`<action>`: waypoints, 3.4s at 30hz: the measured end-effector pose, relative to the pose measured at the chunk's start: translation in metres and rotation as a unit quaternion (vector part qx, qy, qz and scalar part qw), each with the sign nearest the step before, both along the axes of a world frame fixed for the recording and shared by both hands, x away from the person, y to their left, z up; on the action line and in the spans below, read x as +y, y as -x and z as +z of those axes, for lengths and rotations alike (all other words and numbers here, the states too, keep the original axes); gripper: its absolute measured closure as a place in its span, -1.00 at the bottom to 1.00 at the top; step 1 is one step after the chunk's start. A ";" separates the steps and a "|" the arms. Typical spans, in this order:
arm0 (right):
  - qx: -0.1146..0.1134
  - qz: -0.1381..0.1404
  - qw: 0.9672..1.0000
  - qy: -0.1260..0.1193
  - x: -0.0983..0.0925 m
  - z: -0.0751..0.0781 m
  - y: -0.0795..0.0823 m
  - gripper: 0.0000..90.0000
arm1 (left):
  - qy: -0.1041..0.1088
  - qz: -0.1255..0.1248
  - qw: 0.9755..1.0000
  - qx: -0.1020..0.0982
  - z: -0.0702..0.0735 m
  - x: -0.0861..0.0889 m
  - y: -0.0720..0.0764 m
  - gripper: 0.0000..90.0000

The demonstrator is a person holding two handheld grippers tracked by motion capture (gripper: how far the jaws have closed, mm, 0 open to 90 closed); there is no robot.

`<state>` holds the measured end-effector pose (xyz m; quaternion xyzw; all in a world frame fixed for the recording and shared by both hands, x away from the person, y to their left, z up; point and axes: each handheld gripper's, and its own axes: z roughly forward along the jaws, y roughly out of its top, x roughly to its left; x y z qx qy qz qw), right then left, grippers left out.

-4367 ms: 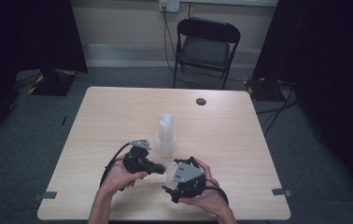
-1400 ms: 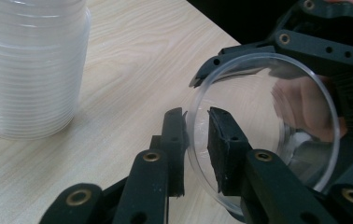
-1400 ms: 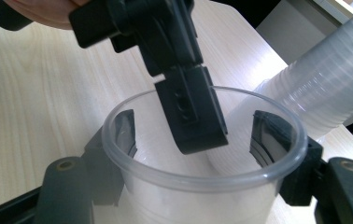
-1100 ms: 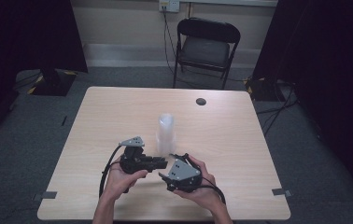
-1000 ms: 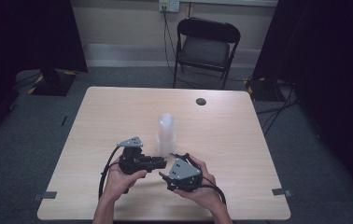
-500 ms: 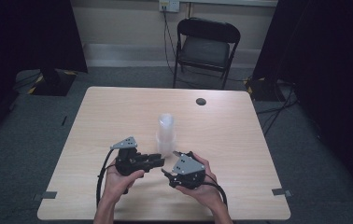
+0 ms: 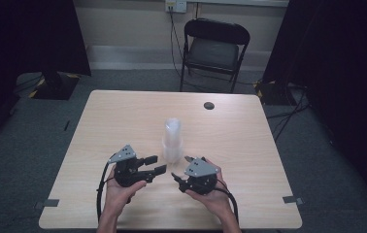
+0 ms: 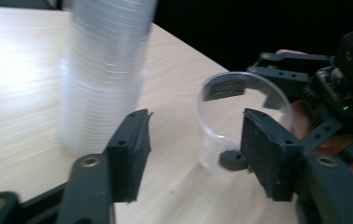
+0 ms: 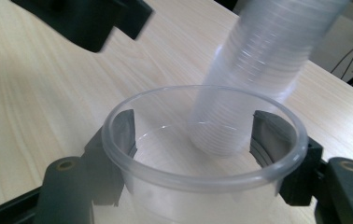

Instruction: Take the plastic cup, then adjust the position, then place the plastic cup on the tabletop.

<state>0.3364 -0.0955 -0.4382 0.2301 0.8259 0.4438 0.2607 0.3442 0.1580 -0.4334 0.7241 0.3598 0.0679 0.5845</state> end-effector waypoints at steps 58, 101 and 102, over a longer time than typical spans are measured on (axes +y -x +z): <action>0.050 -0.152 0.979 -0.129 -0.063 0.012 -0.098 -0.31 | -0.056 0.071 0.995 -0.035 -0.035 0.019 0.020 -0.42; 0.057 -0.185 0.971 -0.140 -0.055 -0.034 -0.148 -0.34 | -0.047 0.071 0.996 -0.027 -0.039 0.021 0.024 -0.40; 0.058 -0.184 0.971 -0.139 -0.056 -0.034 -0.147 -0.34 | -0.048 0.070 0.996 -0.027 -0.039 0.021 0.024 -0.41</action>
